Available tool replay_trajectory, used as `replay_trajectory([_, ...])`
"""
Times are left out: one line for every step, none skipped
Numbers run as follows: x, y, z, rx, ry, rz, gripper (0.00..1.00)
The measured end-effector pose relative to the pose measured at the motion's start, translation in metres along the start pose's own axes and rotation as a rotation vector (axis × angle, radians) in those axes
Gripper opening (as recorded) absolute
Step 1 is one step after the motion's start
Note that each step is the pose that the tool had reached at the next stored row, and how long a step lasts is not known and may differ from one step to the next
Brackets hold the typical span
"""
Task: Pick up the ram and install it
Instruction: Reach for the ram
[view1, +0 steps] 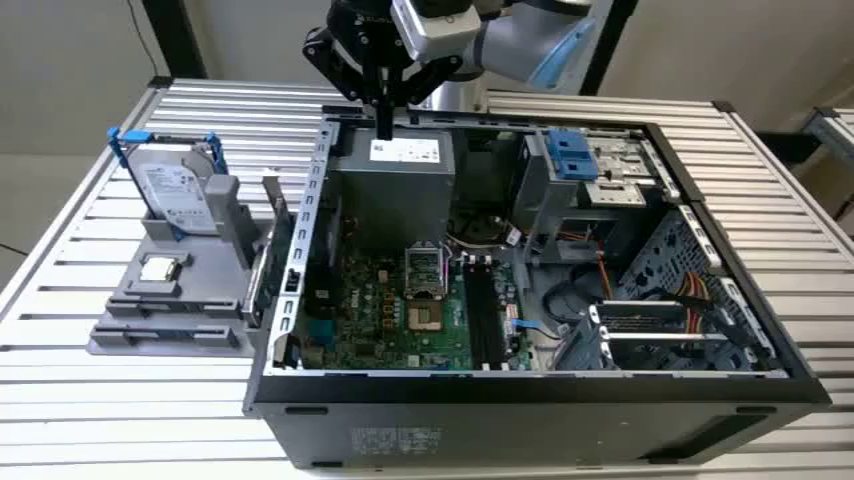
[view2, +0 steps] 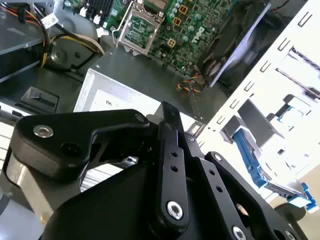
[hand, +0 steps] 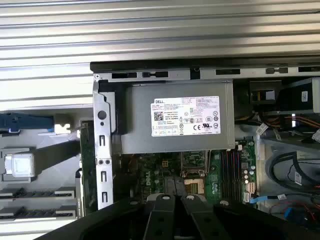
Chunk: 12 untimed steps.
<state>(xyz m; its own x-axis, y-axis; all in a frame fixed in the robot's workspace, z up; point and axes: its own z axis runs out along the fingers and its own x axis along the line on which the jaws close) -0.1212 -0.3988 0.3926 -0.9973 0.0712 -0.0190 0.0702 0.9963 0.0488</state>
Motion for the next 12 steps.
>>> replay_trajectory([0.0000,0.0000,0.0000,0.0000,0.0000,0.000,0.00])
replay_trajectory([0.0000,0.0000,0.0000,0.0000,0.0000,0.000,0.00])
replay_trajectory([0.0000,0.0000,0.0000,0.0000,0.0000,0.000,0.00])
replay_trajectory([0.0000,0.0000,0.0000,0.0000,0.0000,0.000,0.00])
replay_trajectory([0.0000,0.0000,0.0000,0.0000,0.0000,0.000,0.00])
replay_trajectory([0.0000,0.0000,0.0000,0.0000,0.0000,0.000,0.00])
replay_trajectory([0.0000,0.0000,0.0000,0.0000,0.0000,0.000,0.00])
replay_trajectory([0.0000,0.0000,0.0000,0.0000,0.0000,0.000,0.00])
replay_trajectory([0.0000,0.0000,0.0000,0.0000,0.0000,0.000,0.00])
replay_trajectory([0.0000,0.0000,0.0000,0.0000,0.0000,0.000,0.00])
replay_trajectory([0.0000,0.0000,0.0000,0.0001,0.0000,0.000,0.00])
replay_trajectory([0.0000,0.0000,0.0000,0.0000,0.0000,0.000,0.00])
